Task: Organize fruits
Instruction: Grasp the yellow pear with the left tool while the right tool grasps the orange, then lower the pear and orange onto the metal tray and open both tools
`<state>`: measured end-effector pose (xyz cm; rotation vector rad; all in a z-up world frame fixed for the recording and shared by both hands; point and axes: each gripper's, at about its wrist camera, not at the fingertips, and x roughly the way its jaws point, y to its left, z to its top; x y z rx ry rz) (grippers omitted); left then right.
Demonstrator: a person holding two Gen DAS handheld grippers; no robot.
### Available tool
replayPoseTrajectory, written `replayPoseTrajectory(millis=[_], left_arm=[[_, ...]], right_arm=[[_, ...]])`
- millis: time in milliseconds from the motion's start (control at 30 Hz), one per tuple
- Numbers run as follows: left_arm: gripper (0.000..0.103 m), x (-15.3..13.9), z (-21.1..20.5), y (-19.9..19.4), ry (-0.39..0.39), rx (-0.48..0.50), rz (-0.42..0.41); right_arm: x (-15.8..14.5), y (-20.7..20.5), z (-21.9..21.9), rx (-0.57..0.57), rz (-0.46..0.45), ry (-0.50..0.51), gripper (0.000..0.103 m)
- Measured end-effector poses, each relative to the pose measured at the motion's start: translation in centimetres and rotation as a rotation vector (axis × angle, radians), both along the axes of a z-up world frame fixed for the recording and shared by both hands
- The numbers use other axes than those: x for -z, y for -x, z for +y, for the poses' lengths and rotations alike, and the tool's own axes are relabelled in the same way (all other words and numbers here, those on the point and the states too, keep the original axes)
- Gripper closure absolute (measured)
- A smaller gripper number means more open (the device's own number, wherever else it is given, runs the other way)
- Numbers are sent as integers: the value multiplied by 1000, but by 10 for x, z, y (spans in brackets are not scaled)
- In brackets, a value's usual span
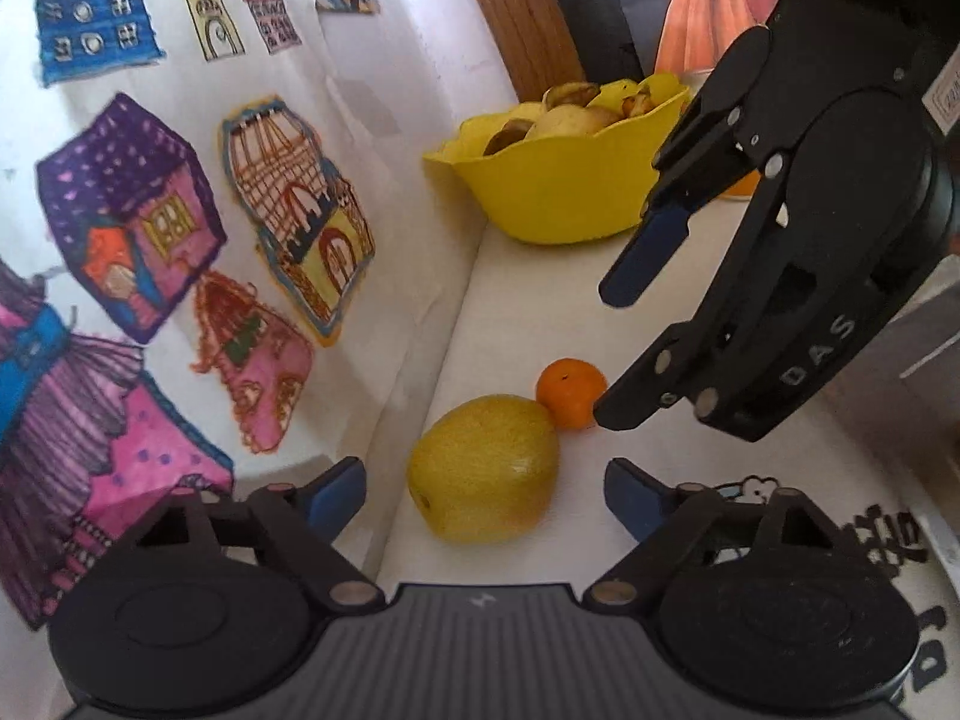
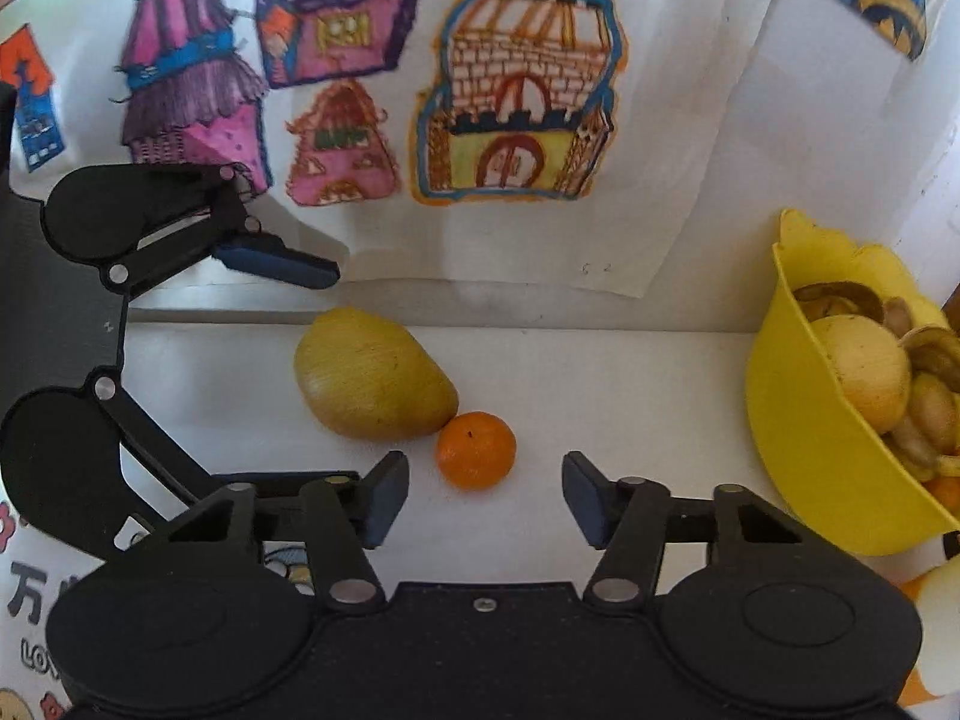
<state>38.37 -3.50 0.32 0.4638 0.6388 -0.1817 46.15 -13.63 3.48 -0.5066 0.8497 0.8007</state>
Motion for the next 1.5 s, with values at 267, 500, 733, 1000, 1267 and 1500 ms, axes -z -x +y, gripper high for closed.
replayPoseTrajectory(millis=[267, 500, 733, 1000, 1267, 1500], left_arm=[[38, 12, -1, -25, 4, 0, 40], [42, 14, -1, -32, 7, 7, 37], [42, 10, 4, -21, 30, -7, 48], [43, 5, 2, 5, 85, -12, 66], [43, -10, -7, 40, 158, 5, 53], [43, -36, -23, 81, 177, 45, 13]], right_arm=[[10, -12, 6, 17, 32, -27, 59], [21, -17, 6, 39, 53, -54, 68], [12, -5, 1, 41, 52, -61, 68], [-12, 26, -7, 48, 29, -59, 68], [-41, 74, -27, 81, -9, -69, 68], [-72, 134, -58, 152, -66, -127, 68]])
